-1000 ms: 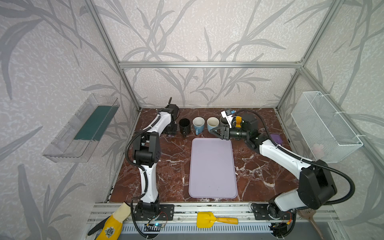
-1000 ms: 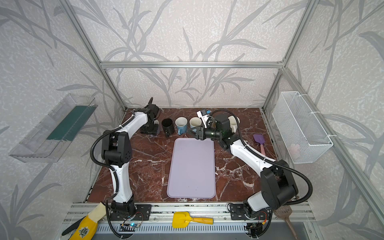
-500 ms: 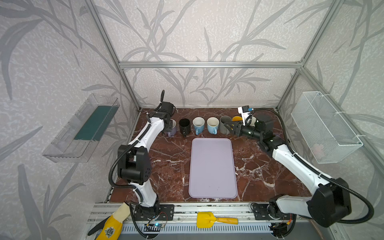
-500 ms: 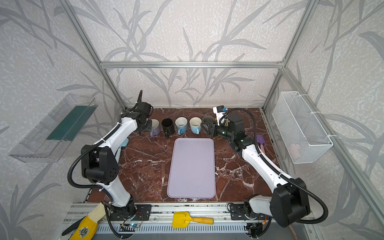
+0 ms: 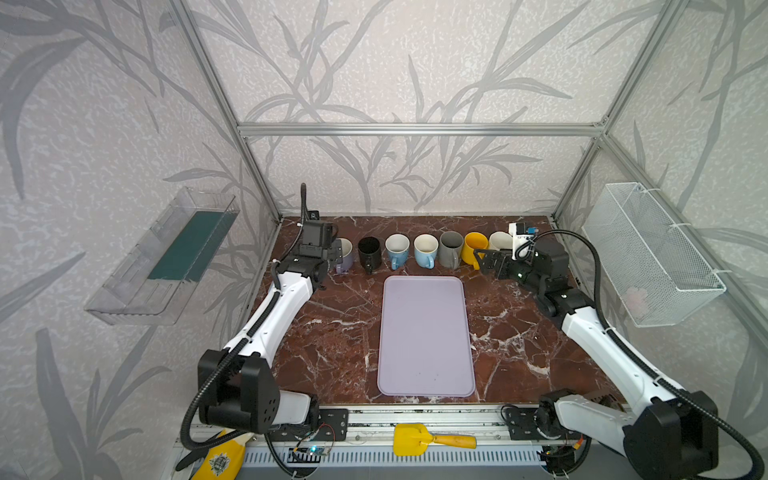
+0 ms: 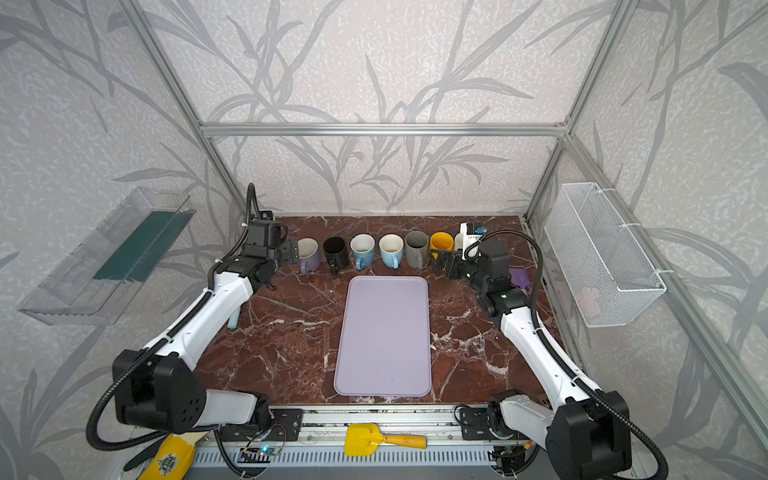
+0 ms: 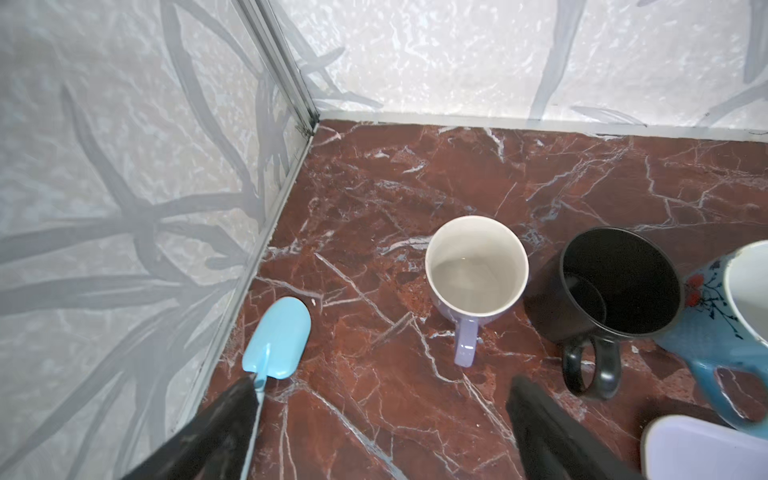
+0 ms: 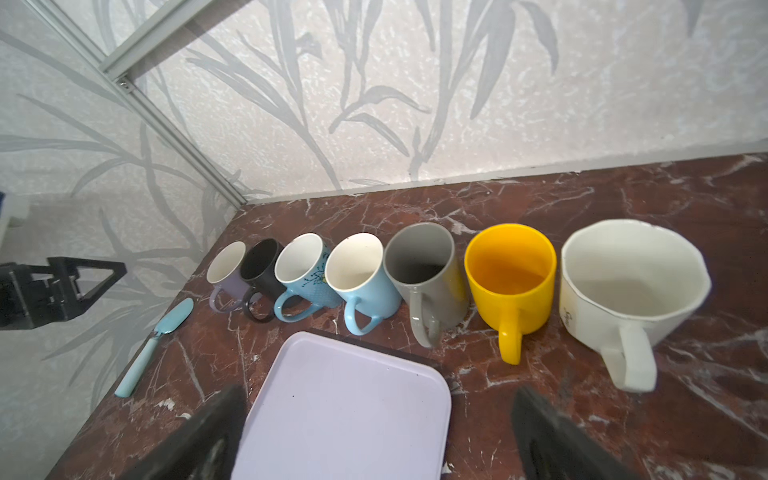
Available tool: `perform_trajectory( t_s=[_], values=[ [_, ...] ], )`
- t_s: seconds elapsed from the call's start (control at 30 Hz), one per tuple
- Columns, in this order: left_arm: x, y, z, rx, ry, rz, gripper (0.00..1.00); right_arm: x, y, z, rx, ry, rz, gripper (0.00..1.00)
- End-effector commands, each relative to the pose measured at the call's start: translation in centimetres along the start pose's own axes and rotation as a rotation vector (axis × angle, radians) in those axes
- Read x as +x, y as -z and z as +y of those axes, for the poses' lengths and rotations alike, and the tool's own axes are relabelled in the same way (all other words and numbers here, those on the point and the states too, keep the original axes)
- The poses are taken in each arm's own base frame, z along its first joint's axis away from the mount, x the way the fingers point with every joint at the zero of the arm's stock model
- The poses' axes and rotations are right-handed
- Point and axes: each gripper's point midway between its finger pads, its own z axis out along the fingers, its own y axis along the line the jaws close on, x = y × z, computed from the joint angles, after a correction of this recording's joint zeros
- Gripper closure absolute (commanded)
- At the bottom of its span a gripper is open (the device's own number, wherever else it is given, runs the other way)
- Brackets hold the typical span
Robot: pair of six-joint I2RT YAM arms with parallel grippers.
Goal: Turn the mug right side up
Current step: 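Open the left gripper and lift away while the right arm withdraws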
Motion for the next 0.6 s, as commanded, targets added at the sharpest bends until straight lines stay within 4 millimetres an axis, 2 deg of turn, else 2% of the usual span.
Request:
perform_trajectory(
  t_s=[0.0, 0.27, 0.37, 0.57],
  values=[
    [-0.2, -0.1, 1.3, -0.062, 0.006, -0.043, 0.01, -0.5, 1.1, -2.2, 0.134, 0.083, -0.04, 0.01],
    [4.0, -3.4, 2.6, -0.079, 0.07, -0.033, 0.01, 0.9, 2.0, -7.4, 0.327, 0.103, -0.046, 0.01],
    [5.4, -4.4, 2.6, -0.087, 0.054, -0.082, 0.01, 1.2, 2.0, -8.4, 0.35, 0.098, -0.063, 0.01],
    [7.4, -4.8, 3.7, -0.101, 0.109, -0.196, 0.01, 1.7, 2.2, -10.2, 0.377, 0.082, -0.102, 0.01]
  ],
)
